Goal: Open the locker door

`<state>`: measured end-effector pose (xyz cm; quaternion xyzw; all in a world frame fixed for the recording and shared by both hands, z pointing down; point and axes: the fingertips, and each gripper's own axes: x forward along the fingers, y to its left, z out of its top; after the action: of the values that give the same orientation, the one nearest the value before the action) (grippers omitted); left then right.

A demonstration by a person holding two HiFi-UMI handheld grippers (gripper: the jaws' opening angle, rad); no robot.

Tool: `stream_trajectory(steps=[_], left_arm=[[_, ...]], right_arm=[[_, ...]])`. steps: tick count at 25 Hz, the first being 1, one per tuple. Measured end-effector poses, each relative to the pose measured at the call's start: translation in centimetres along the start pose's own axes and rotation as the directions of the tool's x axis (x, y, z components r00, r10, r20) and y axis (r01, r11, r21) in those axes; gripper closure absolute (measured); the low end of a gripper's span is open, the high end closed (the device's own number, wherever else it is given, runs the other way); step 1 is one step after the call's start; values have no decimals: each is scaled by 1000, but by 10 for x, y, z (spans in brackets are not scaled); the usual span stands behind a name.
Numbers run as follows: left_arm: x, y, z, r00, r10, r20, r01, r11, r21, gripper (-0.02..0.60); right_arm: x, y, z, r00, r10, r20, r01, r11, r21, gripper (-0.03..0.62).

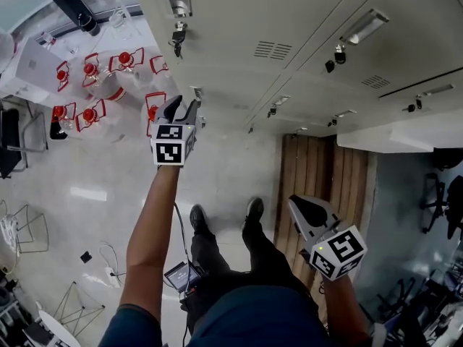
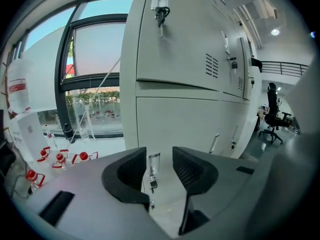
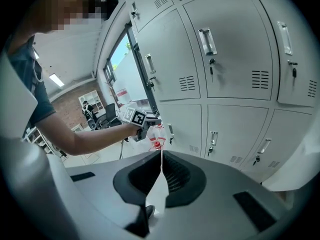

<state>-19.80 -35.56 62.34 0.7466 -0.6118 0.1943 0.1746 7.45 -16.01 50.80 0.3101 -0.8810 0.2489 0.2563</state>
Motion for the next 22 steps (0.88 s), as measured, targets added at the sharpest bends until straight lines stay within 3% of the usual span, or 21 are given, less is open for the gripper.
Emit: stream_trajectory(steps=[10, 22], left_arm=[[52, 13, -22, 997, 72, -28, -73, 996, -58, 313], [94, 28, -57, 986, 147, -77, -152, 987, -58, 302]], right_arm=[[26, -7, -26, 999, 13, -44, -12, 999, 30, 557], [41, -29, -53, 996, -11, -84, 17, 997, 69, 557]])
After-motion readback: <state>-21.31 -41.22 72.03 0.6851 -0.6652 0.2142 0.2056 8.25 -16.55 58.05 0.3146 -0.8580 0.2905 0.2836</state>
